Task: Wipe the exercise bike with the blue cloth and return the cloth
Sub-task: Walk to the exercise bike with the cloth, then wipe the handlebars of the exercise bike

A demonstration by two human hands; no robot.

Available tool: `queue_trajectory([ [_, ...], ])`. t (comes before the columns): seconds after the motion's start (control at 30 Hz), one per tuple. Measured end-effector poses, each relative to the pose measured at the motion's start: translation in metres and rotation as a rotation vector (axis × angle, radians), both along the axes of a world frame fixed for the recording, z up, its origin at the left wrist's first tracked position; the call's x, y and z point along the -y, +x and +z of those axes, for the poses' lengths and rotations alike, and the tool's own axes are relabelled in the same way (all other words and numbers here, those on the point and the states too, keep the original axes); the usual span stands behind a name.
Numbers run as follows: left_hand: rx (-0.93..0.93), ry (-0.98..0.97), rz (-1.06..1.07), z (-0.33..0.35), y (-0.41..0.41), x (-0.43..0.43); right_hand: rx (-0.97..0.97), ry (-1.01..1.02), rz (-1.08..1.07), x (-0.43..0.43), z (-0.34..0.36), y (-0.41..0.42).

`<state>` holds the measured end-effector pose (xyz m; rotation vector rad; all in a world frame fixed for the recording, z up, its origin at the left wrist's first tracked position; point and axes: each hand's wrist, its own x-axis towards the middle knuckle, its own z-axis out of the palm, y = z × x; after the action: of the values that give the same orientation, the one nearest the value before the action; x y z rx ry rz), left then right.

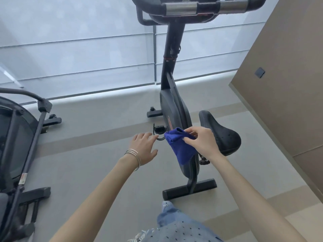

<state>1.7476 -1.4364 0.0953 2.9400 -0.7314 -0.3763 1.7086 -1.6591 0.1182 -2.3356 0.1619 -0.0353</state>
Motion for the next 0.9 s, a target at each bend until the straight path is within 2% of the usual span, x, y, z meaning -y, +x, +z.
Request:
queue_trajectory([
  [0.23, 0.118, -0.036, 0.014, 0.028, 0.065, 0.016, 0.092, 0.0, 0.072, 0.017, 0.028, 0.076],
  [0.43, 0.236, -0.024, -0.042, 0.05, 0.128, 0.015, 0.17, 0.01, 0.041, 0.015, 0.043, 0.128],
  [0.77, 0.368, -0.061, -0.27, 0.104, 0.253, -0.007, 0.382, 0.04, -0.161, -0.016, 0.084, 0.221],
  [0.9, 0.461, -0.104, -0.393, 0.142, 0.295, -0.011, 0.51, -0.012, -0.271, -0.022, 0.115, 0.253],
])
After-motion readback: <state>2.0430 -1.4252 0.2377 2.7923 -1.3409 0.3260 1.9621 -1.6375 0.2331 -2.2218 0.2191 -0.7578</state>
